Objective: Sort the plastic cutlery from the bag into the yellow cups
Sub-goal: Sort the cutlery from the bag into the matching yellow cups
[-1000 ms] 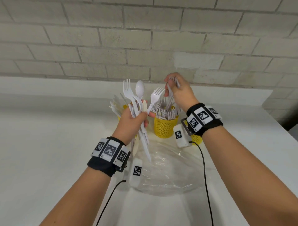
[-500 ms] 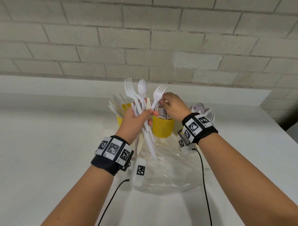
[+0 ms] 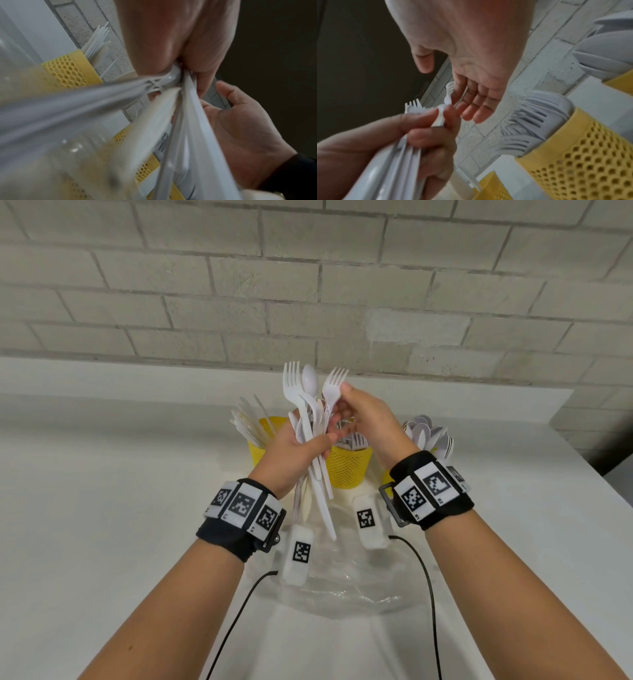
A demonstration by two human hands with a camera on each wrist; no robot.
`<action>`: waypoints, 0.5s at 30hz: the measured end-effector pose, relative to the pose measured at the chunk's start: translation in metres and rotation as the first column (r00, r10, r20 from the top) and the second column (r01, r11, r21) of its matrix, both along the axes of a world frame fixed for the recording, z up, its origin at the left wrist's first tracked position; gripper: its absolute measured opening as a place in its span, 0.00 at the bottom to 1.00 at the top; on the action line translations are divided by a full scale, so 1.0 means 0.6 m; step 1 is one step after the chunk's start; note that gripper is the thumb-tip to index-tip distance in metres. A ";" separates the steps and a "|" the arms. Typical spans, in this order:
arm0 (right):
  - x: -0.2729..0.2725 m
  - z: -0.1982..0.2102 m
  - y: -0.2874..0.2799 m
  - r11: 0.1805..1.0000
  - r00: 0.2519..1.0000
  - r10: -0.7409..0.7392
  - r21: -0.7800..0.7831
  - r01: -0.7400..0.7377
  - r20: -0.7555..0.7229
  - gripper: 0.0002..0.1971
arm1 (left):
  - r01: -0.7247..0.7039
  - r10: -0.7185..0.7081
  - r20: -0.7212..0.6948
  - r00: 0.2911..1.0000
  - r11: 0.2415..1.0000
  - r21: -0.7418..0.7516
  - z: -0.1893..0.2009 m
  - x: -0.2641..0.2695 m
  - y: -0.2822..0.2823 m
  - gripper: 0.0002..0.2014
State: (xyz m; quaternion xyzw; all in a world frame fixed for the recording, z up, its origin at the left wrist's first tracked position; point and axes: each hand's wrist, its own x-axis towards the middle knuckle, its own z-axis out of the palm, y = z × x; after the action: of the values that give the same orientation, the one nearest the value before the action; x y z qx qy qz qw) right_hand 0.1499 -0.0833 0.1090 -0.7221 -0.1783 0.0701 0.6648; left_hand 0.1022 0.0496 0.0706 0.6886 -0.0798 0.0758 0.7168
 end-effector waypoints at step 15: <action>-0.007 -0.005 -0.014 0.998 0.997 0.057 -0.019 -0.058 -0.056 0.15 | 0.119 -0.119 -0.030 0.992 0.993 -0.018 0.004 -0.008 0.000 0.09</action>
State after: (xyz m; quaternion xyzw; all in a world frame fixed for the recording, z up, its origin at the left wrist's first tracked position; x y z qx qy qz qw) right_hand 0.1459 -0.0914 0.1058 -0.7212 -0.1798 0.1111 0.6597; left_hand 0.0971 0.0495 0.0731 0.6780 -0.1089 0.0229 0.7266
